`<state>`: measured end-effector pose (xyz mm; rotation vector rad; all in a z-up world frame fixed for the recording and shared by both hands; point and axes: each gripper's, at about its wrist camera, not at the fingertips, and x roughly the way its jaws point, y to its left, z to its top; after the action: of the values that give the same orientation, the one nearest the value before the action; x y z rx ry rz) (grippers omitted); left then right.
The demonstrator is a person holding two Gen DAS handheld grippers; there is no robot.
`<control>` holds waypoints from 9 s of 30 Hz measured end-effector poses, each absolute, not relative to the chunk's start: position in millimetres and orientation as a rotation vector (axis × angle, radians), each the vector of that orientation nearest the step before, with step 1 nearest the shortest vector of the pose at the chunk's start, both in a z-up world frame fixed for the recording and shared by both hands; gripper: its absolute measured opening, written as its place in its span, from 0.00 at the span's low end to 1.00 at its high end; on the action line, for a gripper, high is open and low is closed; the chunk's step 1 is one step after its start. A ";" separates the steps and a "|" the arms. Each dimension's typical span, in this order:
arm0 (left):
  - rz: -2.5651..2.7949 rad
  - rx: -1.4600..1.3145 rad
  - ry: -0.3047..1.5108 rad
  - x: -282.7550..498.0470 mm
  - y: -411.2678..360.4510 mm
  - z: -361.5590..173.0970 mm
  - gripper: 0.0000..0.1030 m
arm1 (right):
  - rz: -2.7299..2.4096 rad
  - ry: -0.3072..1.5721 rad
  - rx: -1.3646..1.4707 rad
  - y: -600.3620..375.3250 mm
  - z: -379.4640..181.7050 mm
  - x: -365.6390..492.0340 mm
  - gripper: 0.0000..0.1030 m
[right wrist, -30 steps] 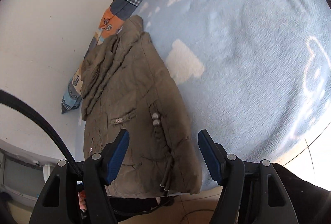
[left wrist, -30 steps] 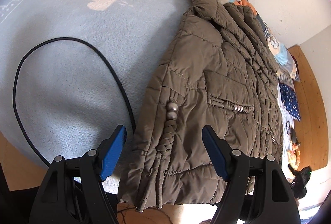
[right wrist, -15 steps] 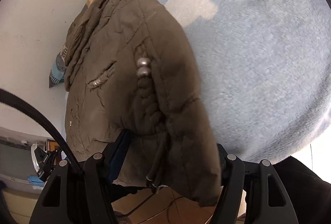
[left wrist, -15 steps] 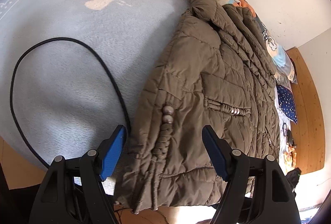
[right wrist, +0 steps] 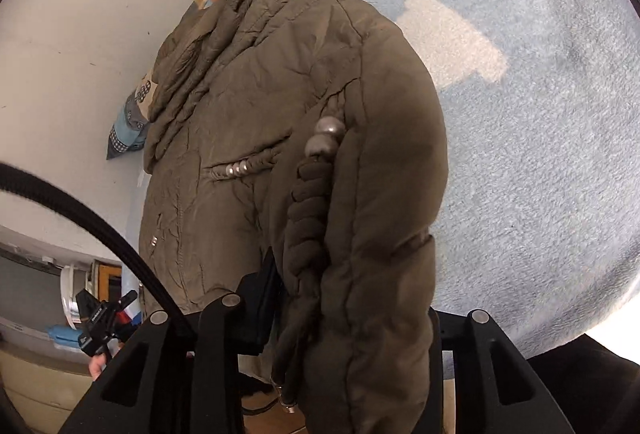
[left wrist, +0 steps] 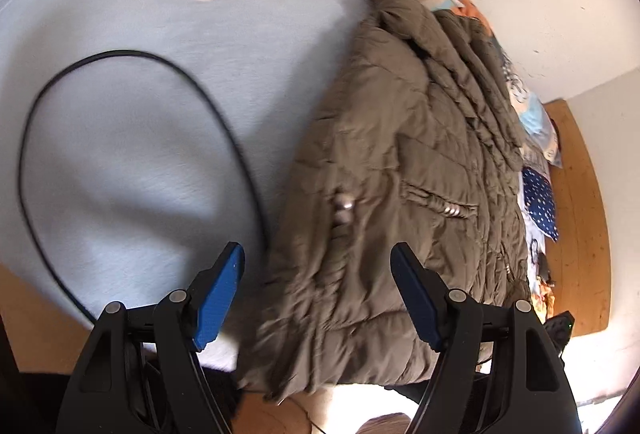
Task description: Fold large clothes
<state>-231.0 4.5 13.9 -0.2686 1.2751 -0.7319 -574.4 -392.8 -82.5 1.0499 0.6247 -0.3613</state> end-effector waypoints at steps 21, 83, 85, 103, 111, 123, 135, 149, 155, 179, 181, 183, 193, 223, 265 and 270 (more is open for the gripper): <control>-0.747 -0.161 1.280 -249.5 -7.9 0.5 0.70 | -0.325 0.453 1.214 -387.8 -80.9 -626.9 0.29; -0.790 0.075 1.173 -277.2 -33.4 7.7 0.25 | -0.314 0.450 1.226 -383.6 -80.7 -613.7 0.24; -0.783 0.050 1.158 -276.7 -27.4 10.5 0.16 | -0.317 0.451 1.218 -382.8 -80.3 -613.4 0.24; -0.777 0.030 1.163 -271.8 -22.1 5.0 0.16 | -0.341 0.478 1.139 -381.5 -74.8 -610.0 0.20; -0.828 -0.056 1.030 -279.1 -8.5 34.6 0.14 | -0.316 0.415 1.053 -371.9 -56.9 -613.9 0.17; -0.846 -0.051 0.931 -285.5 -8.0 51.2 0.14 | -0.285 0.362 1.028 -369.2 -49.3 -620.1 0.17; -0.879 -0.033 0.813 -294.9 -9.5 81.6 0.14 | -0.209 0.226 0.943 -361.6 -23.4 -633.2 0.17; -0.899 -0.027 0.695 -269.5 -41.7 156.5 0.14 | -0.147 0.143 0.816 -371.4 53.1 -599.1 0.17; -0.896 -0.078 0.659 -243.2 -55.9 184.7 0.14 | -0.152 0.090 0.791 -389.4 90.5 -581.4 0.17; -0.838 -0.126 0.743 -98.4 -157.7 224.7 0.15 | -0.221 0.008 0.830 -521.5 153.3 -466.4 0.17; -0.841 -0.145 0.792 -80.9 -164.4 223.0 0.15 | -0.234 0.023 0.829 -533.5 154.7 -454.8 0.17; -0.842 -0.161 0.844 -62.2 -171.4 219.6 0.15 | -0.244 0.039 0.830 -546.4 155.2 -441.9 0.17; -0.789 -0.106 0.958 1.6 -227.2 182.8 0.15 | -0.313 0.124 0.813 -596.9 137.8 -386.0 0.17; -0.832 -0.542 1.287 103.4 -243.8 117.2 0.36 | -0.317 0.113 1.197 -714.4 69.3 -325.4 0.67; -0.845 -0.263 1.070 35.7 -150.0 101.8 0.67 | -0.307 0.816 0.399 -500.1 73.3 -121.0 0.00; -0.799 -0.394 1.044 26.0 -110.6 118.8 0.67 | -0.185 0.755 0.287 -430.8 109.0 -128.4 0.00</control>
<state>26.0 -110.6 118.8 -0.3938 1.0438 -0.7985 -128.4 -430.8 109.0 0.2865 0.7554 -0.1853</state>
